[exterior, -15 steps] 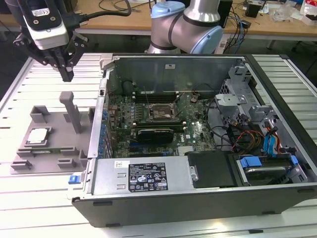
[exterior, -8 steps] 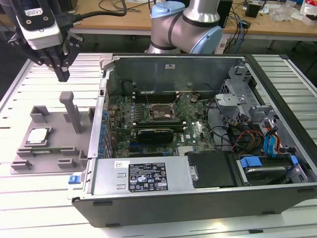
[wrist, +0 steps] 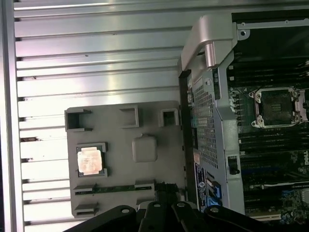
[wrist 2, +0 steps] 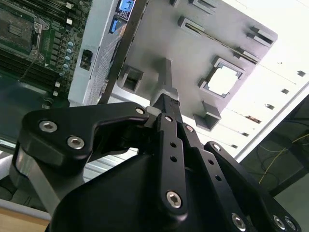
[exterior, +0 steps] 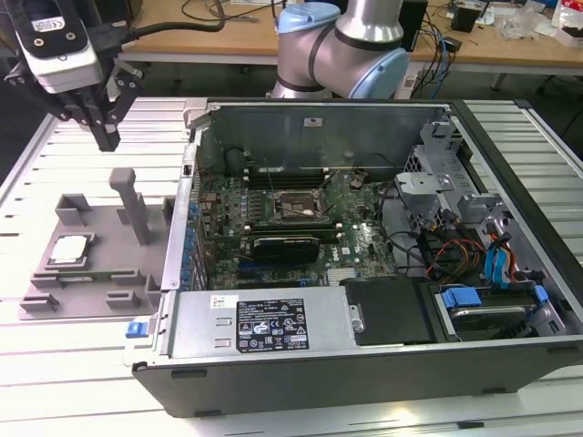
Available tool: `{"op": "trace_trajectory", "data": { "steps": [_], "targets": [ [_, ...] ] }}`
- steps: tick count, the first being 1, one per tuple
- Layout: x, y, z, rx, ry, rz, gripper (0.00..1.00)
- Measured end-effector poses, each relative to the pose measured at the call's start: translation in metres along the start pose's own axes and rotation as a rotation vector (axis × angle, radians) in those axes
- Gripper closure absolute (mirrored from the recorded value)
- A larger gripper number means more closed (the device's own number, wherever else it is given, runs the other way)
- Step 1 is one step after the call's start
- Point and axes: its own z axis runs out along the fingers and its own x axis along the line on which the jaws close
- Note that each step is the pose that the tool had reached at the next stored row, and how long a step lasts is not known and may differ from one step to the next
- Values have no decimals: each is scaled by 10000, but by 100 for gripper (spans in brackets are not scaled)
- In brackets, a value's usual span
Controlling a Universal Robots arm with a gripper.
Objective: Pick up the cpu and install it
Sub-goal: 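Reach for the cpu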
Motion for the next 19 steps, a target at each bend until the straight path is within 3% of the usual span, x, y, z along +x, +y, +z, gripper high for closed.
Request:
{"op": "trace_trajectory", "data": {
  "steps": [4, 7, 16, 19],
  "targets": [
    [79, -8, 46, 1, 1, -1, 89],
    [189, -19, 110, 2, 2, 0, 89],
    [347, -36, 225, 0, 0, -1, 89],
    [382, -39, 236, 1, 1, -1, 89]
  ]
}}
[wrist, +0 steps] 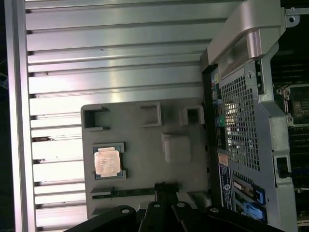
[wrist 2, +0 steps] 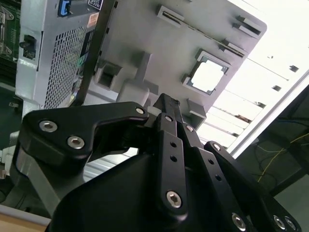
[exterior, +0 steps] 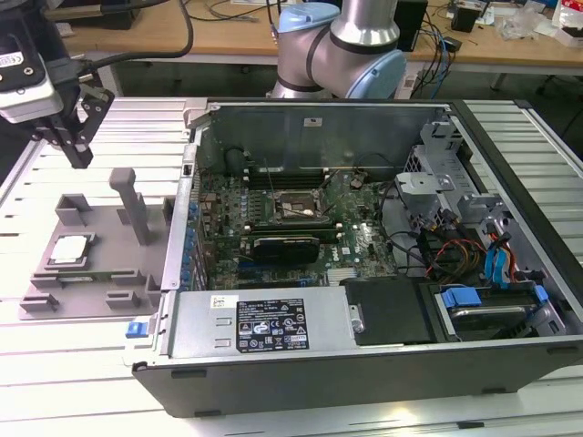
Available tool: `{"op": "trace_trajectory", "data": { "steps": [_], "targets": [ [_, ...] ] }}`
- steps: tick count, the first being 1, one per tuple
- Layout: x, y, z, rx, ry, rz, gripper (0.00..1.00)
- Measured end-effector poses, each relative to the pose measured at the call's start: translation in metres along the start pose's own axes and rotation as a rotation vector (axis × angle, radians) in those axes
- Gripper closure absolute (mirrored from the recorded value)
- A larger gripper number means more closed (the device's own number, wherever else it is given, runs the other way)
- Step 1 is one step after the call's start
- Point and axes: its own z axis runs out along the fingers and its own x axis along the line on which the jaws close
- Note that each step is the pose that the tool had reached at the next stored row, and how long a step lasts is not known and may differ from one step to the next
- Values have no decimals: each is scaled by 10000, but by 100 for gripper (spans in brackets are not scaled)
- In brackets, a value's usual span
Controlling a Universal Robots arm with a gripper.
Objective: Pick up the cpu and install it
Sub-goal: 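Reach for the cpu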
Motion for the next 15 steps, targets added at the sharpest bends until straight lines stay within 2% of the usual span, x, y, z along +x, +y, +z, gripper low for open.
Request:
{"op": "trace_trajectory", "data": {
  "steps": [3, 10, 15],
  "targets": [
    [31, -3, 14, 0, -1, 0, 89],
    [52, -5, 40, 0, -1, 0, 89],
    [97, -12, 111, 0, -1, 0, 89]
  ]
}}
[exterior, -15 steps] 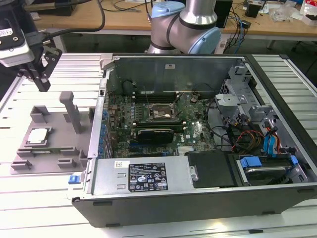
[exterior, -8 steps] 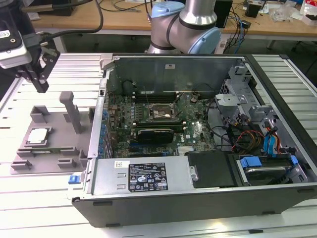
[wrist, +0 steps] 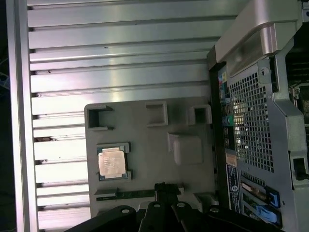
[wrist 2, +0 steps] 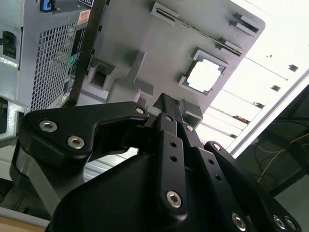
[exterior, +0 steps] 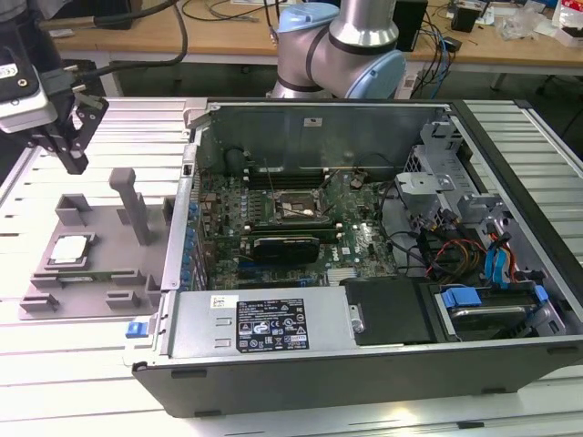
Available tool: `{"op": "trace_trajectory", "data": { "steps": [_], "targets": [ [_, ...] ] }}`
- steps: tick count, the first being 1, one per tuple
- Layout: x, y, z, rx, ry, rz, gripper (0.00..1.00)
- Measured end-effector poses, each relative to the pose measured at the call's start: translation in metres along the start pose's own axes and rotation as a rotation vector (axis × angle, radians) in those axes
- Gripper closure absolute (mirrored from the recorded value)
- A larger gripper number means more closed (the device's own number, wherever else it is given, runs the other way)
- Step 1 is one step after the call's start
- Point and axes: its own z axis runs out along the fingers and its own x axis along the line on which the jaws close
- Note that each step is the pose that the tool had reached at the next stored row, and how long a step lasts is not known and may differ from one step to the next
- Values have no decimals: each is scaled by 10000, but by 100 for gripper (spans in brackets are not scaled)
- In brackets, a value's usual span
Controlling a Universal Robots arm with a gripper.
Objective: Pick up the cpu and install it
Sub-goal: 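Reach for the cpu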
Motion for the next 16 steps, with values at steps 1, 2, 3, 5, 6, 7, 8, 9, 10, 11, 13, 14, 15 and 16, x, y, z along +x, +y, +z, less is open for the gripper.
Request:
{"op": "trace_trajectory", "data": {
  "steps": [1, 2, 3, 5, 6, 7, 8, 9, 10, 11, 13, 14, 15, 16],
  "targets": [
    [11, -1, 11, 1, 1, 0, 89],
    [33, -4, 31, 3, 2, 0, 89],
    [67, -7, 60, 0, 0, 0, 89],
    [96, -11, 82, 0, -1, -1, 89],
    [115, -13, 97, -1, -1, -1, 89],
    [131, -15, 112, 0, 0, -1, 89],
    [147, -16, 127, 1, 1, 0, 89],
    [168, -19, 148, 1, 1, 0, 89],
    [193, -22, 179, 1, 0, -1, 89],
    [214, -23, 200, 1, 2, 0, 89],
    [243, -24, 222, 0, 0, 0, 89],
    [275, -25, 239, 0, -1, 0, 89],
    [306, -26, 260, 0, -1, 1, 89],
    [329, -29, 284, 1, 0, 1, 89]
  ]
}}
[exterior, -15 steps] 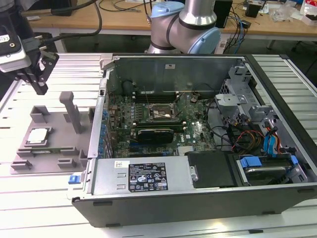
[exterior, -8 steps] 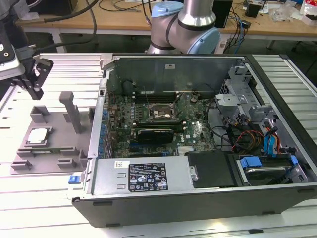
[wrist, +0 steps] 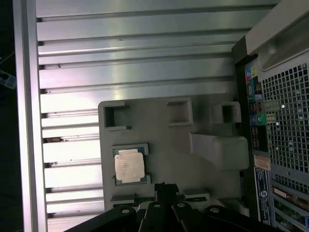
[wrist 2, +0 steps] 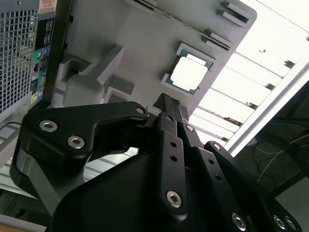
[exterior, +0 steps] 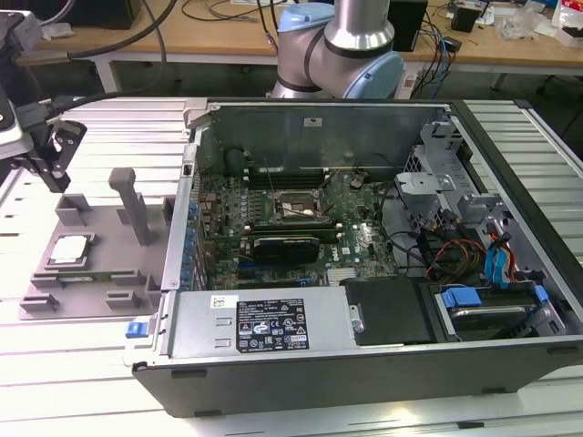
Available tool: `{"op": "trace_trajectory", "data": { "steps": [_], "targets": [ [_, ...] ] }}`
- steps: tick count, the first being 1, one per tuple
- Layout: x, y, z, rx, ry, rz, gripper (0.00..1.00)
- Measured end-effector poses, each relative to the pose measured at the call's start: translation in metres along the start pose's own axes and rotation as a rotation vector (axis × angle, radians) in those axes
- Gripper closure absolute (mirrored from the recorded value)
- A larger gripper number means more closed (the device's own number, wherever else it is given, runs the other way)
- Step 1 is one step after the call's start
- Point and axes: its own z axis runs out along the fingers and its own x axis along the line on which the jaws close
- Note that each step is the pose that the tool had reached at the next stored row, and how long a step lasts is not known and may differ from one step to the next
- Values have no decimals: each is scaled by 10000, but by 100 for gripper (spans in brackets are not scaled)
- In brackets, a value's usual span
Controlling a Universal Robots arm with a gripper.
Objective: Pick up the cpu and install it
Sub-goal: 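Reach for the cpu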
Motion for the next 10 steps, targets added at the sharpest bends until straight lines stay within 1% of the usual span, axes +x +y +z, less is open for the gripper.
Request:
{"op": "trace_trajectory", "data": {
  "steps": [2, 4, 10],
  "targets": [
    [27, -4, 37, -1, 0, 0, 89],
    [41, -6, 54, -1, -1, -2, 89],
    [44, -6, 54, -1, 0, -1, 89]
  ]
}}
